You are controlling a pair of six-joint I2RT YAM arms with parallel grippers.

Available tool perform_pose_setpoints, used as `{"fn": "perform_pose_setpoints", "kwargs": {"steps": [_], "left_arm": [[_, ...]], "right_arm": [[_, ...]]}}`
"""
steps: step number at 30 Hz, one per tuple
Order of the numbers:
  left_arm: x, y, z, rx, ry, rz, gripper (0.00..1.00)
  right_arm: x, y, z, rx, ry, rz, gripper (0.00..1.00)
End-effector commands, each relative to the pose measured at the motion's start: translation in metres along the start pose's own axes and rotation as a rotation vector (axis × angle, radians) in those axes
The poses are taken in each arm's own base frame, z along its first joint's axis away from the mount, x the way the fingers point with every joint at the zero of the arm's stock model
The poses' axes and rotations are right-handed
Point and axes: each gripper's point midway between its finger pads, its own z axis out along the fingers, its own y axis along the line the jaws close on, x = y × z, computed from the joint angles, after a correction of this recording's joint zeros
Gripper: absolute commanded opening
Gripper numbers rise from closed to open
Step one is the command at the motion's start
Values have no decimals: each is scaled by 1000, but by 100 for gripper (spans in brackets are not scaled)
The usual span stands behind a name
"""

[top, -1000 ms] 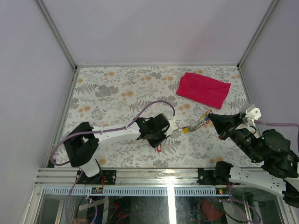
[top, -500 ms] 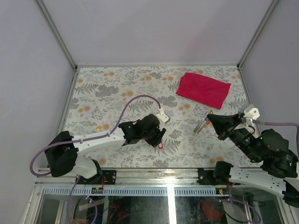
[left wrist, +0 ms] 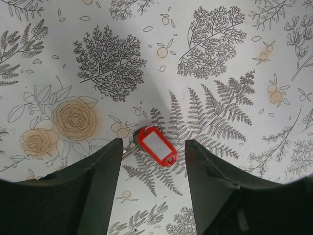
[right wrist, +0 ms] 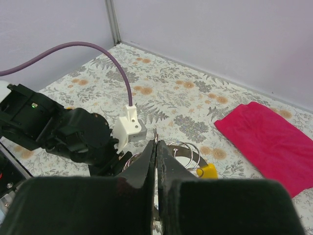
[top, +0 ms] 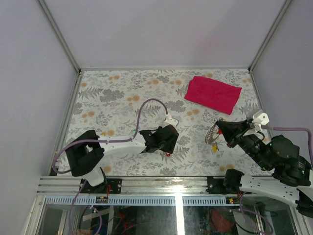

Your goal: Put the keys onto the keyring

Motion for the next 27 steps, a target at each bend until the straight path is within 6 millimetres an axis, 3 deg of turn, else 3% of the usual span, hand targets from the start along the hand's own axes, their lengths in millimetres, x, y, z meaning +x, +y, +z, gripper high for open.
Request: {"fn": "perform_pose_setpoints", "kwargs": {"steps": [1,16,27], "left_arm": [[-21,-9,6,-79,-98,-55,55],[6,-8,31,-204,-26,52,46],[-25,7,-20,-141,-171,19,49]], "right_arm": [[-14,0,4,16,-42,33,0],[-9,2,7,15,-24,13,0],[-5,3,9,14,-12,9,0]]}}
